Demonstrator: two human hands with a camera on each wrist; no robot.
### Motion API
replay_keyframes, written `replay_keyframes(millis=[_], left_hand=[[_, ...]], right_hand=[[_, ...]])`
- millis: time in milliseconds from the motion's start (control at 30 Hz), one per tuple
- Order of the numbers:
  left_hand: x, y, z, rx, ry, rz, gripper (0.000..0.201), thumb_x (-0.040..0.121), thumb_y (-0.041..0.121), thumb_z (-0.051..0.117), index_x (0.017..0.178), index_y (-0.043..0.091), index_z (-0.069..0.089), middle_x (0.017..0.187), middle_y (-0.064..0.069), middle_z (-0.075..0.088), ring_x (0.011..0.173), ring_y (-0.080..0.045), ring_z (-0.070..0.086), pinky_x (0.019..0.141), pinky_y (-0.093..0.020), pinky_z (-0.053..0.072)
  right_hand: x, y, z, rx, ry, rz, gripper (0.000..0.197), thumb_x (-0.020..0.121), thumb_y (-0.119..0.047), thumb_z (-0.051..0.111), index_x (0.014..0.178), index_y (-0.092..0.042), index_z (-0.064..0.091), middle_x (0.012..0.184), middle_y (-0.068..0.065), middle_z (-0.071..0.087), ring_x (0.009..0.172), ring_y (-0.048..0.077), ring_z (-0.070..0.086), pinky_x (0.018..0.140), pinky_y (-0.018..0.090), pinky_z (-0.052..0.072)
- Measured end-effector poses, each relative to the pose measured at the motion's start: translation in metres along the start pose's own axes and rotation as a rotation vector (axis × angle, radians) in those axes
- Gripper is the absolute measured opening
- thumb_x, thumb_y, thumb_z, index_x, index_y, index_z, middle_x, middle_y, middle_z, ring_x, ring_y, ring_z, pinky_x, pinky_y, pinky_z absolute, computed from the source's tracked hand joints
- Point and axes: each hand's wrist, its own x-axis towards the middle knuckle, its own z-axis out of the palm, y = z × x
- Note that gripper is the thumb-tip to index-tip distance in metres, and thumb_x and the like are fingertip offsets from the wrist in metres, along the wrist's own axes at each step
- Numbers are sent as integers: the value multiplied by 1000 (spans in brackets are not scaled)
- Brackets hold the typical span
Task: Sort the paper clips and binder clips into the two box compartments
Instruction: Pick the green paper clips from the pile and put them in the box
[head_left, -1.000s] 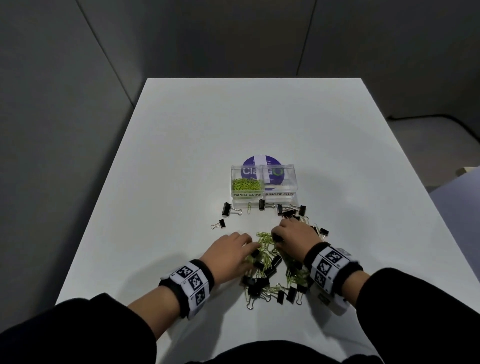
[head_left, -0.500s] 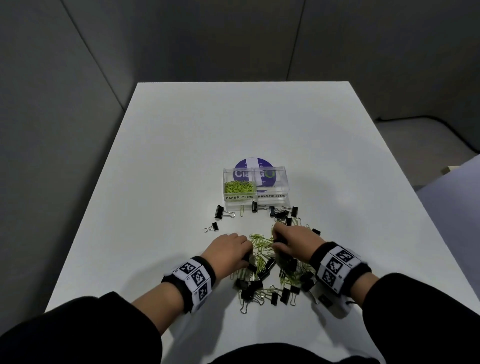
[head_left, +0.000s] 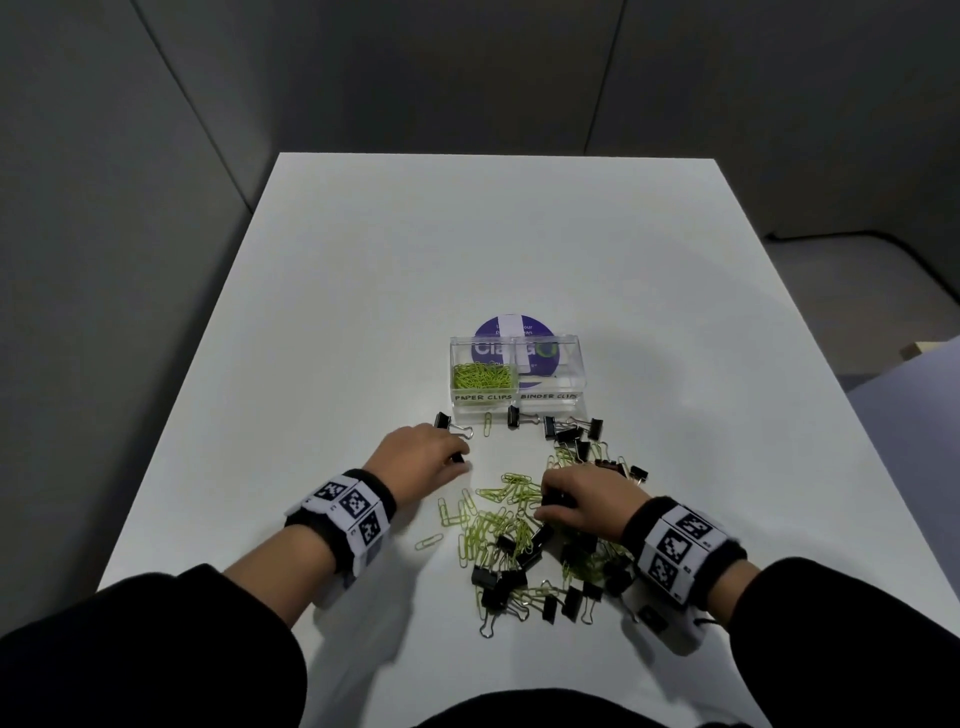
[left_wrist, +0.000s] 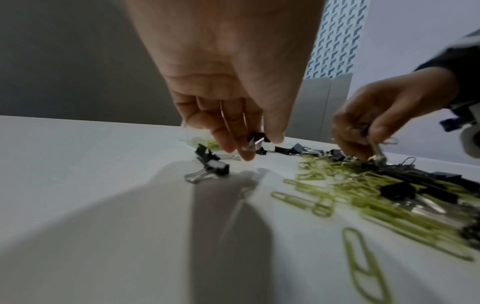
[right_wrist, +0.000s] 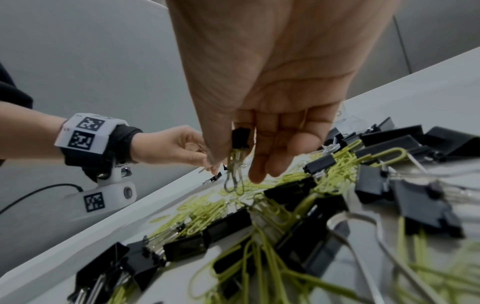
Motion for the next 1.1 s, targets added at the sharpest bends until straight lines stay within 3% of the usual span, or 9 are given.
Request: replay_keyframes(millis=[167,333,533,633,800,867,933,1000,1100], left_hand=[[5,-16,1,11,-3,-58,34,96,36,44,126,23,54,119,1,60,108,-21,57,80,-34,50],[9,-26,-1,-22,52,-113,30,94,24,49,124,22,55,118,0,60,110,-24,55,81,-35,48],[8,-17,-3,66,250,67,31,71,15,77,101,15,69,97,-7,70,81,-27,67,67,-34,54],[9,1,7,32,138,195,32,84,18,65,115,14,63,114,-8,66,100,-24,63,86,-34,51],[10,23,28,100,-115,258,53,94,18,46,144,20,27,150,-4,34,133,-23,37,110,-37,34],[10,31,30,109,-134,298,48,96,24,40,143,18,30,148,-3,38,132,-23,40,106,-37,40],[7,37,30,112,-126,329,43,92,31,34,128,17,53,130,-2,59,113,-20,59,85,-32,55],[3,36,37,125,-129,348,46,87,37,32,114,20,65,115,2,68,97,-17,68,70,-27,59],[-4,34,43,143,-75,393,44,85,38,33,107,23,68,110,7,70,93,-13,69,66,-23,58]], right_hand=[[3,0,-1,8,-40,17,29,88,-43,55,85,-17,42,82,1,52,75,16,47,67,26,36],[5,3,1,119,-29,-1,20,89,-28,57,99,-10,55,90,4,60,82,15,51,72,24,40],[8,5,-2,240,37,12,24,90,-13,51,113,-14,59,111,3,66,93,13,58,82,18,43],[10,6,-2,245,82,25,28,91,-9,46,116,-16,58,114,3,65,100,16,60,86,23,47],[19,12,-8,48,251,102,23,93,-19,49,114,-19,58,112,4,65,101,20,59,88,32,49],[25,16,-17,52,341,177,20,93,-17,49,109,-17,60,108,5,65,97,22,60,84,33,50],[31,23,-26,94,406,266,19,93,-14,47,106,-13,61,106,7,66,96,24,59,79,31,46],[35,33,-31,200,430,326,19,92,-11,47,105,-10,61,106,10,66,94,26,60,76,28,43],[35,36,-30,306,364,329,13,90,-15,53,100,-13,61,104,11,67,90,25,60,75,28,45]])
